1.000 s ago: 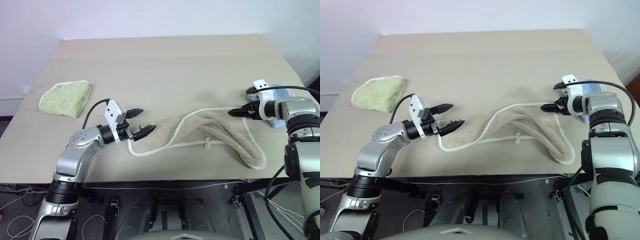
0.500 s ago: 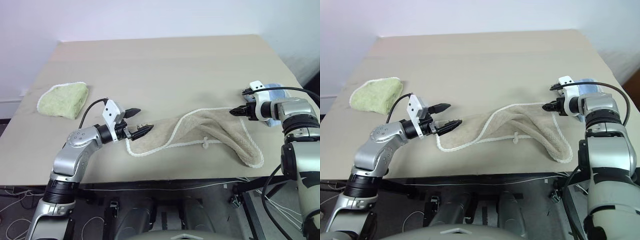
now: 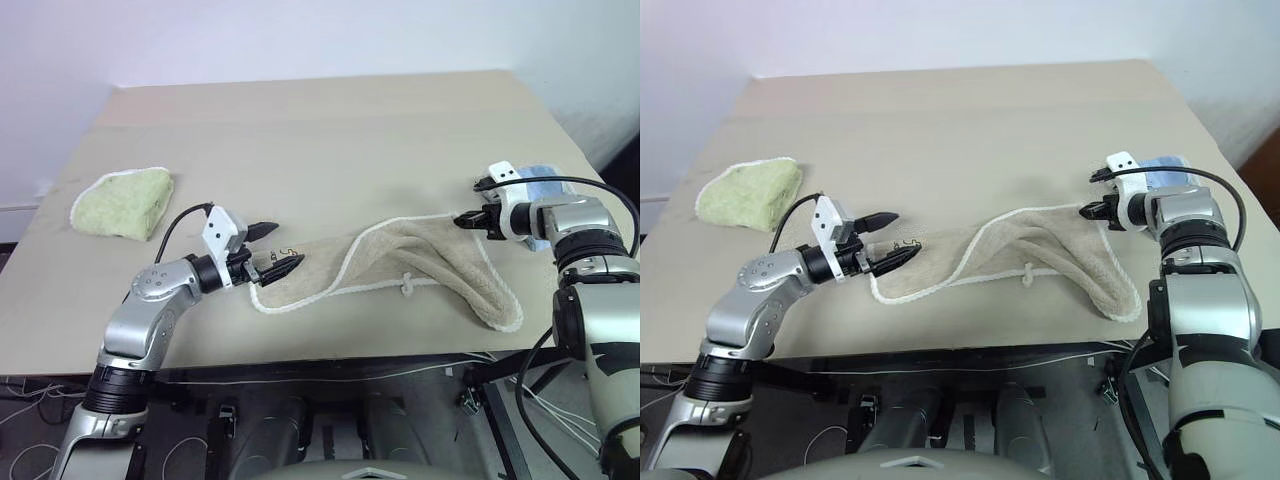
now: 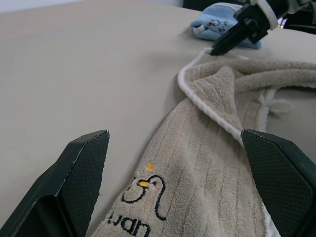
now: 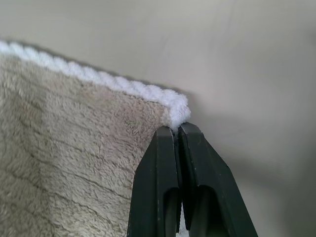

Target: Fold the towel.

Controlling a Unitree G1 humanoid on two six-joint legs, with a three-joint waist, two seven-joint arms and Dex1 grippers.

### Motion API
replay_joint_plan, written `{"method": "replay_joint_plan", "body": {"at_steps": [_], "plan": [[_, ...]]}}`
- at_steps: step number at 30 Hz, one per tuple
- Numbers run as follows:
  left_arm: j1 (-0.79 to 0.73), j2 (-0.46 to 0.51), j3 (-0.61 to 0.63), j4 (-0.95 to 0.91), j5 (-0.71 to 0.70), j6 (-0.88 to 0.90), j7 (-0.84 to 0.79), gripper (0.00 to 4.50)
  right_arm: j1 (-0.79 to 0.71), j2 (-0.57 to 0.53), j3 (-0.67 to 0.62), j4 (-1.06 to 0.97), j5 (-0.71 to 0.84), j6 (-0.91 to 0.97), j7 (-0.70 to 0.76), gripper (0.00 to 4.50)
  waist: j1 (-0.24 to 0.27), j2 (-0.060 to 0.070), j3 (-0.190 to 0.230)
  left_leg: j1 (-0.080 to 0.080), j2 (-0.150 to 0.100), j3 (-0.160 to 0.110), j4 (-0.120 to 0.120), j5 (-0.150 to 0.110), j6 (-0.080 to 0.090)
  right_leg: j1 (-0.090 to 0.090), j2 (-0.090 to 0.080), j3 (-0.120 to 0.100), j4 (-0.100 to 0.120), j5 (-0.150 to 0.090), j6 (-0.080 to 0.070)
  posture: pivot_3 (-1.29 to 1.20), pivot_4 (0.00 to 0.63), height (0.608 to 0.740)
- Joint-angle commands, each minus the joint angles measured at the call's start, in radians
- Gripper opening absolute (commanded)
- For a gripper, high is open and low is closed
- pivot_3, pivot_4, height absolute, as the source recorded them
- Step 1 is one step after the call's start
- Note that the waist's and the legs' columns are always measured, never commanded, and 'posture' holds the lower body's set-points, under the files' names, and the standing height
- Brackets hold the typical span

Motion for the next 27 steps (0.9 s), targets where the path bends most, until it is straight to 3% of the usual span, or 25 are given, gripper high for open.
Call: {"method": "replay_joint_plan", "body": {"at_steps": [1, 5, 10, 19, 27], "plan": [[-0.009, 0.013, 0.029, -0.051, -0.007, 0.0, 0.008, 4.5, -0.037, -0.017, -0.074, -0.184, 0.092, 0.021, 0.047, 0.01, -0.002, 0.0, 0.0, 0.0, 0.0, 0.0, 0.0, 0.0, 0.0, 0.0, 0.0, 0.0, 0.0, 0.0, 0.0, 0.0, 0.15, 0.74], [-0.03, 0.014, 0.028, -0.054, -0.009, 0.018, 0.012, 4.5, 0.038, -0.007, -0.138, -0.506, 0.19, 0.102, 0.037, 0.01, 0.0, 0.0, 0.0, -0.002, 0.0, 0.0, -0.002, 0.0, 0.0, -0.003, 0.0, 0.0, 0.0, 0.0, 0.0, 0.0, 0.15, 0.74], [-0.037, 0.02, 0.023, -0.056, -0.019, 0.03, -0.012, 4.5, 0.05, 0.017, -0.192, -0.739, 0.266, 0.161, -0.048, 0.01, 0.013, 0.0, 0.0, -0.003, 0.0, 0.0, -0.001, 0.0, 0.0, -0.003, 0.0, 0.001, -0.001, 0.0, 0.0, 0.0, 0.15, 0.74], [-0.009, -0.013, -0.075, -0.107, 0.019, 0.05, -0.006, 4.5, -0.099, 0.073, -0.23, -0.664, 0.281, 0.086, -0.256, 0.01, 0.029, 0.0, 0.0, -0.003, 0.0, 0.001, -0.001, 0.0, 0.0, -0.004, -0.001, 0.002, -0.001, 0.0, 0.0, 0.0, 0.15, 0.74], [0.046, -0.005, -0.107, -0.093, 0.066, 0.026, 0.0, 4.5, -0.236, 0.084, -0.24, -0.524, 0.295, -0.015, -0.308, 0.01, 0.025, 0.0, 0.0, -0.004, 0.0, 0.001, -0.003, 0.001, 0.002, -0.005, 0.0, 0.002, -0.001, 0.0, 0.0, 0.0, 0.15, 0.74]]}}
